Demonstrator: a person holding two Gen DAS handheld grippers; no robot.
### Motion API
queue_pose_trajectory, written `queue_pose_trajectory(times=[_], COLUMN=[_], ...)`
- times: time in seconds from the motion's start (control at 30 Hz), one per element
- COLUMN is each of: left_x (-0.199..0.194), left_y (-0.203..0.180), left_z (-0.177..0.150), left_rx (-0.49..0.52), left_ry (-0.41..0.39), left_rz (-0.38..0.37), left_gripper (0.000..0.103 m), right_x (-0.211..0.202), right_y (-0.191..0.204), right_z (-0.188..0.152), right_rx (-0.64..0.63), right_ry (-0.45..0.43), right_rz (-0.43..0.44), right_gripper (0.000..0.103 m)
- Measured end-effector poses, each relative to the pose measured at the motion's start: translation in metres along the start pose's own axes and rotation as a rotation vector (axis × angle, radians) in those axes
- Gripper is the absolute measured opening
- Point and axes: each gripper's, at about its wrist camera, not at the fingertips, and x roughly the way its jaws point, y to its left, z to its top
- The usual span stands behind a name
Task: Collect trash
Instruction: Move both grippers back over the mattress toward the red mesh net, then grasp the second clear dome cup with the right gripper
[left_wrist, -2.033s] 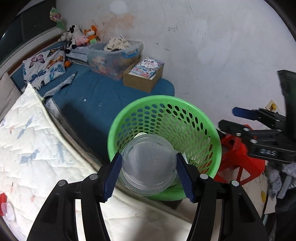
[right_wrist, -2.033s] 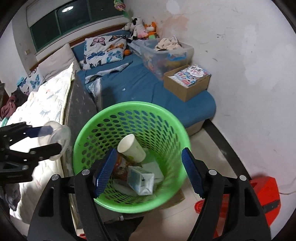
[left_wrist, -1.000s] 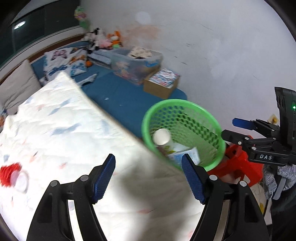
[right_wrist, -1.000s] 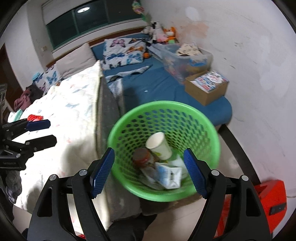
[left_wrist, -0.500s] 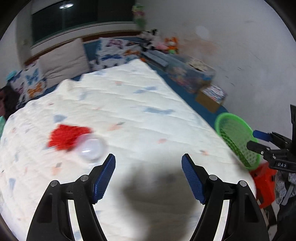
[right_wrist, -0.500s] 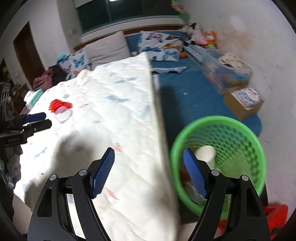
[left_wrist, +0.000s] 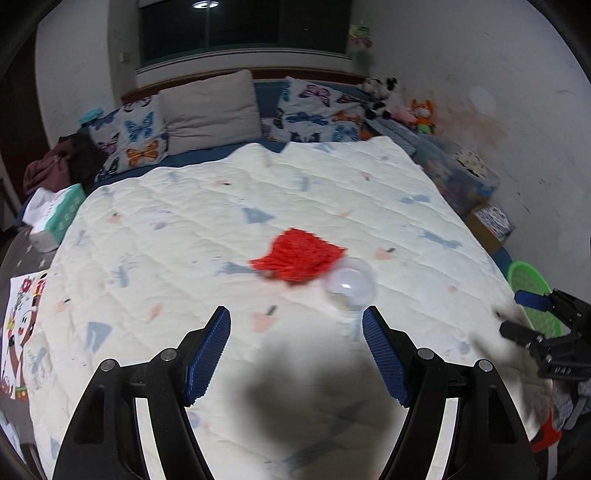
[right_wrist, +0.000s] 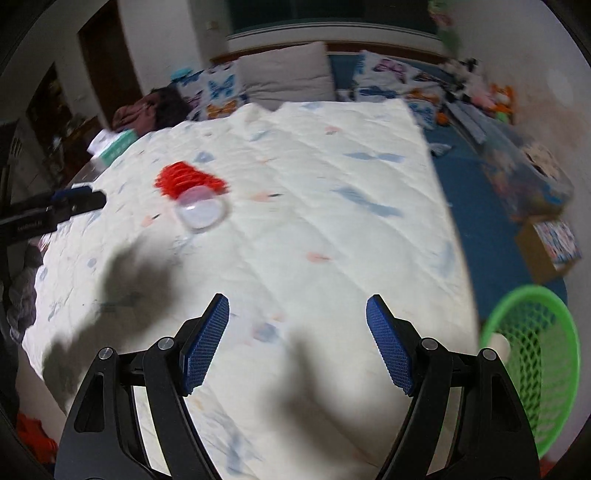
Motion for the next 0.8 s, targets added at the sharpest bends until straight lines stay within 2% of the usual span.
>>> queue_pose_trajectory(times=[0.3, 0.8], left_x=[0.003, 0.028], left_y=[0.030, 0.062], left_z=[0.005, 0.009], left_rx=[-0.019, -0.058], left_ry=[-0.014, 0.017], left_rz=[0.040, 0.063], left_gripper=[0.073, 0.073], right_x=[0.049, 0.112], right_y=[0.055, 0.080], right_z=[0.028, 0.060], right_rx=[-0.080, -0.103], right_ry=[0.033, 0.068], right_rz=[0.074, 0.117], right_gripper=[0.077, 0.075])
